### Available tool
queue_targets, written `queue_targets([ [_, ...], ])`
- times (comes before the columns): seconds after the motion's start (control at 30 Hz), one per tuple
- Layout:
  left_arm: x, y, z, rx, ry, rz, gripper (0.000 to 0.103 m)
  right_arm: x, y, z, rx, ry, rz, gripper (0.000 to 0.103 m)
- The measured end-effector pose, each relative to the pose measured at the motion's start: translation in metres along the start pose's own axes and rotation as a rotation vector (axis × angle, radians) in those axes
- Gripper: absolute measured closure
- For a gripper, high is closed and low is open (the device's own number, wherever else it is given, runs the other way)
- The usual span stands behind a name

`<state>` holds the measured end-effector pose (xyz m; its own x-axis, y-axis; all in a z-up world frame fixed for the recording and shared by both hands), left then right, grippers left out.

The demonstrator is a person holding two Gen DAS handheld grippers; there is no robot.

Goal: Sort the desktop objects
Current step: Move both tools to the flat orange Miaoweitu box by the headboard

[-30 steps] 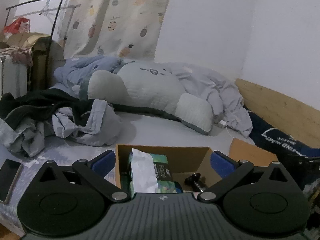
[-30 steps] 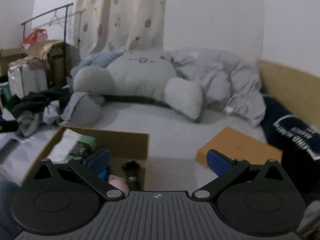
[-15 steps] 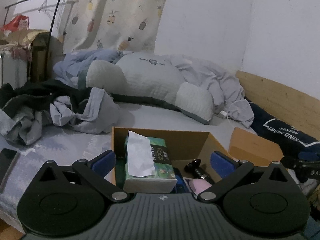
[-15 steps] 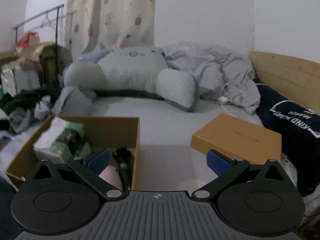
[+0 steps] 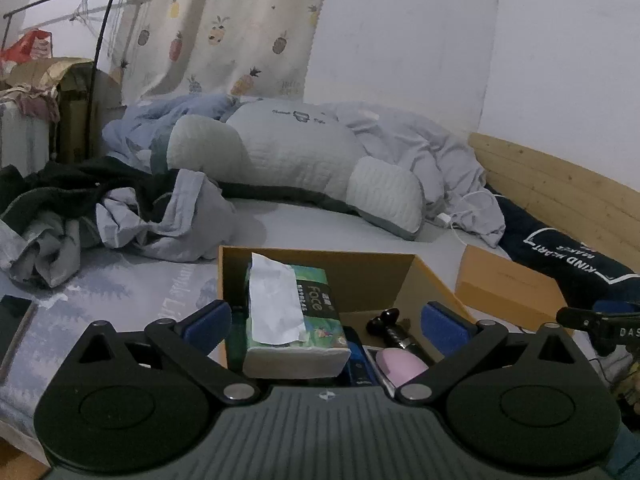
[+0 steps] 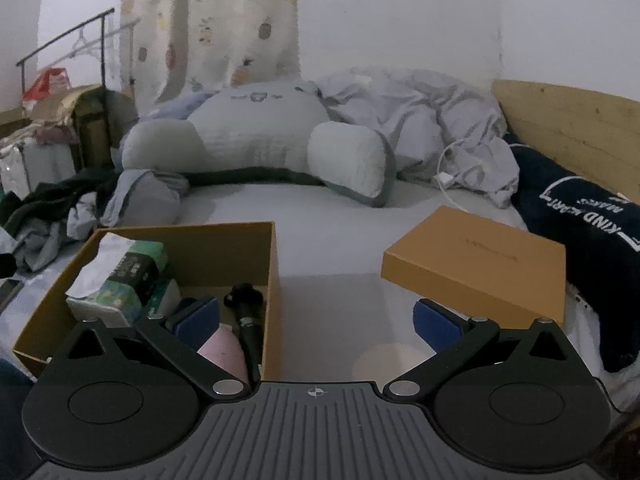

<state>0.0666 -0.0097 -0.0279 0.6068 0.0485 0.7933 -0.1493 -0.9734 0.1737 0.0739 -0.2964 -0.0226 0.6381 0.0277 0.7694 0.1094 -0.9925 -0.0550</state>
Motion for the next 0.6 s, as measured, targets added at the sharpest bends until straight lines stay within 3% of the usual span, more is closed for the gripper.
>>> queue_targets([
  [0.3, -0.001, 0.001, 0.006, -0.029, -0.030, -0.026, 0.000, 0.000, 0.006, 0.002, 0.038, -0.024, 0.035, 0.000],
  [0.43, -0.001, 0.012, 0.010, -0.041, -0.034, 0.011, 0.000, 0.002, 0.012, 0.002, 0.037, -0.025, 0.055, 0.000],
  [0.6, 0.010, 0.033, 0.015, -0.114, -0.020, 0.042, 0.000, 0.010, 0.035, 0.001, 0.044, -0.021, 0.132, 0.000],
])
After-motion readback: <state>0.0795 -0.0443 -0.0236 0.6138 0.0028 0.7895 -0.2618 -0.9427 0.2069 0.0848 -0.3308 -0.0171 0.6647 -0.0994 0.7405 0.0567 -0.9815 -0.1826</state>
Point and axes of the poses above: each gripper's, at about its wrist camera, not at the fingertips, and z roughly the way its jaws point, y to its right, x to its top, the point moved 6 cm from there along z, roughly the way its jaws point, and after that the axes turned 11 degrees about -y, right-handed, at the moved point
